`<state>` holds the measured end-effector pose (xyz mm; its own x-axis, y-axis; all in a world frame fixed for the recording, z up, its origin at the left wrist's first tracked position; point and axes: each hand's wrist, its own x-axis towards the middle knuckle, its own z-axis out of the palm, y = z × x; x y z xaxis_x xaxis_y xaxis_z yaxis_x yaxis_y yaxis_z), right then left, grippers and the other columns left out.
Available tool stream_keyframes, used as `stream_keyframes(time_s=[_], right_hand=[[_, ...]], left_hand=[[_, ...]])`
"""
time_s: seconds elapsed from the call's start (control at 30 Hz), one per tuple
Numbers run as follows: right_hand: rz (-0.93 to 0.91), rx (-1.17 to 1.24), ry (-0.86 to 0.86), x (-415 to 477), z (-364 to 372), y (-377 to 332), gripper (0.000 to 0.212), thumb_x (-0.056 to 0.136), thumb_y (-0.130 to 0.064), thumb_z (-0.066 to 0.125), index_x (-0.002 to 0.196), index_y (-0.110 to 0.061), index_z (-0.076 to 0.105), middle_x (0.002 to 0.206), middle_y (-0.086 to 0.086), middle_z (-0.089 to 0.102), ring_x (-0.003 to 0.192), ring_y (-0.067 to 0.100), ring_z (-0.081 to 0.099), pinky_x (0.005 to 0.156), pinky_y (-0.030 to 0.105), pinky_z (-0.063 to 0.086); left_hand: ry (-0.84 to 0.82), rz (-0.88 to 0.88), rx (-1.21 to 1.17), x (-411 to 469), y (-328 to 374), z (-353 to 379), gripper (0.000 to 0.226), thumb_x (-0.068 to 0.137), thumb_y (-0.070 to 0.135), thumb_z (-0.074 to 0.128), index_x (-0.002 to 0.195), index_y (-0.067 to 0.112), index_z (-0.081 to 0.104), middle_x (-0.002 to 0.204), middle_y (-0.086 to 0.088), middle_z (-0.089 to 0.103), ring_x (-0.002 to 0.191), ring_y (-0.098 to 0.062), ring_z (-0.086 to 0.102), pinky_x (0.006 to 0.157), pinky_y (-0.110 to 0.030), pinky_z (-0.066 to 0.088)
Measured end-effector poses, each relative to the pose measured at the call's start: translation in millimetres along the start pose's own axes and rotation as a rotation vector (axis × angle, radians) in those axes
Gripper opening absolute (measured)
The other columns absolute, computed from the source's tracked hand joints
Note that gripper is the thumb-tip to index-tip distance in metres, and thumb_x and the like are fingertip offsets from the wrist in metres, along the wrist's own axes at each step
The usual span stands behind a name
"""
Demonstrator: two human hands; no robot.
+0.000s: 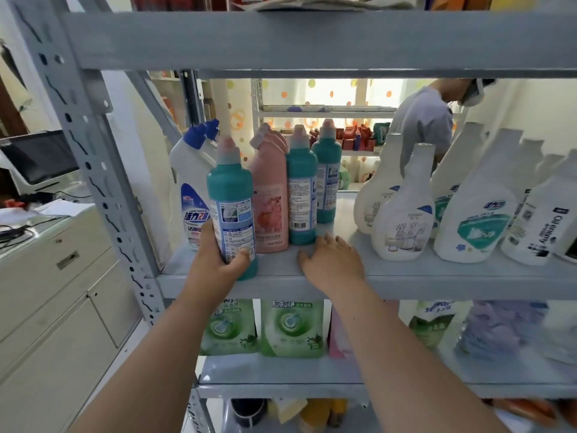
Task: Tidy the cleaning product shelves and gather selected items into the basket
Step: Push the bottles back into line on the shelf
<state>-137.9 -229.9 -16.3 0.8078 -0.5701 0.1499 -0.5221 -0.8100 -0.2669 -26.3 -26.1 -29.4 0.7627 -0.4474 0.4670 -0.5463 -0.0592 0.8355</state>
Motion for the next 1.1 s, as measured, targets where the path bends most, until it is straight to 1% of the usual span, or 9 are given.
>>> stream_keyframes(time_s=[0.33,0.47,0.57,0.63,0.77,0.83,0.93,1.03,1.1], right_hand=[[-0.149,0.105,0.015,-87.0,13.0,1.4,0.055,0.11,-0.046,0.026,0.162,-0.026,0.029,0.171,0.0,0.02,0.159,0.02,0.009,0.128,0.045,0.001],[-0.093,0.948,-0.153,-152.4,6.3,-18.4,0.035,0.1,-0.06,0.049,0.134,-0.056,0.056,0.128,-0.044,0.056,0.128,-0.018,0.047,0.108,0.023,0.04],[-0.169,1.18,-0.199,-196.2,19.5,-36.1,0.032,0.099,-0.058,0.054,0.13,-0.064,0.055,0.128,-0.03,0.065,0.121,-0.007,0.06,0.091,0.02,0.055],[-0.186,1.266,-0.17,-214.8,28.9,-44.6,0.032,0.103,-0.04,0.054,0.125,-0.064,0.059,0.123,-0.021,0.069,0.118,0.002,0.065,0.088,0.018,0.056],[-0.072,1.337,-0.199,-239.4,43.5,-48.5,0.042,0.101,-0.037,0.054,0.135,-0.061,0.052,0.124,-0.028,0.068,0.12,-0.005,0.062,0.089,0.011,0.052],[-0.036,1.372,-0.211,-247.9,52.2,-49.5,0.04,0.099,-0.045,0.054,0.136,-0.061,0.048,0.123,-0.036,0.065,0.117,-0.012,0.061,0.087,0.006,0.05],[0.058,1.505,-0.211,-258.4,60.3,-51.3,0.058,0.086,-0.065,0.066,0.139,-0.046,0.052,0.132,-0.011,0.069,0.121,0.013,0.067,0.098,0.032,0.057],[0.107,1.652,-0.189,-264.5,63.3,-46.8,0.084,0.07,-0.07,0.082,0.141,-0.033,0.055,0.133,0.007,0.069,0.12,0.029,0.068,0.101,0.056,0.055],[0.071,1.653,-0.166,-265.0,65.2,-43.9,0.068,0.079,-0.062,0.079,0.139,-0.042,0.055,0.135,0.001,0.069,0.123,0.025,0.067,0.097,0.046,0.058]], left_hand=[[-0.04,-0.08,-0.269,-55.1,28.5,-13.6,0.055,0.074,0.04,0.065,0.128,0.049,0.053,0.116,0.012,0.071,0.105,-0.012,0.07,0.089,-0.043,0.058],[-0.128,-0.302,-0.754,-110.7,38.0,-12.2,0.045,0.074,0.036,0.067,0.119,0.031,0.065,0.101,-0.005,0.076,0.092,-0.028,0.072,0.072,-0.042,0.062],[-0.275,-0.479,-1.004,-150.7,41.1,-4.4,0.093,0.051,0.056,0.092,0.125,0.008,0.062,0.102,-0.018,0.072,0.087,-0.035,0.071,0.067,-0.047,0.062],[-0.304,-0.516,-1.095,-173.9,42.8,-1.0,0.088,0.049,0.059,0.093,0.119,0.011,0.069,0.102,-0.017,0.074,0.085,-0.032,0.073,0.066,-0.046,0.062],[-0.13,-0.372,-0.708,-208.0,44.7,4.3,0.05,0.085,0.043,0.068,0.132,0.032,0.061,0.12,0.002,0.073,0.109,-0.02,0.071,0.089,-0.038,0.06],[-0.151,-0.21,-0.359,-223.6,45.4,5.8,0.059,0.093,0.044,0.059,0.149,0.041,0.042,0.133,0.016,0.063,0.123,-0.008,0.061,0.099,-0.03,0.053],[-0.27,-0.118,-0.188,-246.6,42.3,4.7,0.065,0.095,0.064,0.043,0.154,0.062,0.014,0.132,0.028,0.044,0.125,0.008,0.048,0.102,-0.016,0.042],[-0.221,-0.205,-0.36,-250.9,39.6,-3.2,0.048,0.099,0.052,0.043,0.146,0.058,0.041,0.124,0.015,0.056,0.117,-0.004,0.059,0.099,-0.027,0.052],[-0.17,-0.414,-0.524,-247.5,42.6,-0.7,0.046,0.098,0.046,0.051,0.145,0.043,0.051,0.125,0.002,0.067,0.112,-0.018,0.069,0.091,-0.043,0.059]])
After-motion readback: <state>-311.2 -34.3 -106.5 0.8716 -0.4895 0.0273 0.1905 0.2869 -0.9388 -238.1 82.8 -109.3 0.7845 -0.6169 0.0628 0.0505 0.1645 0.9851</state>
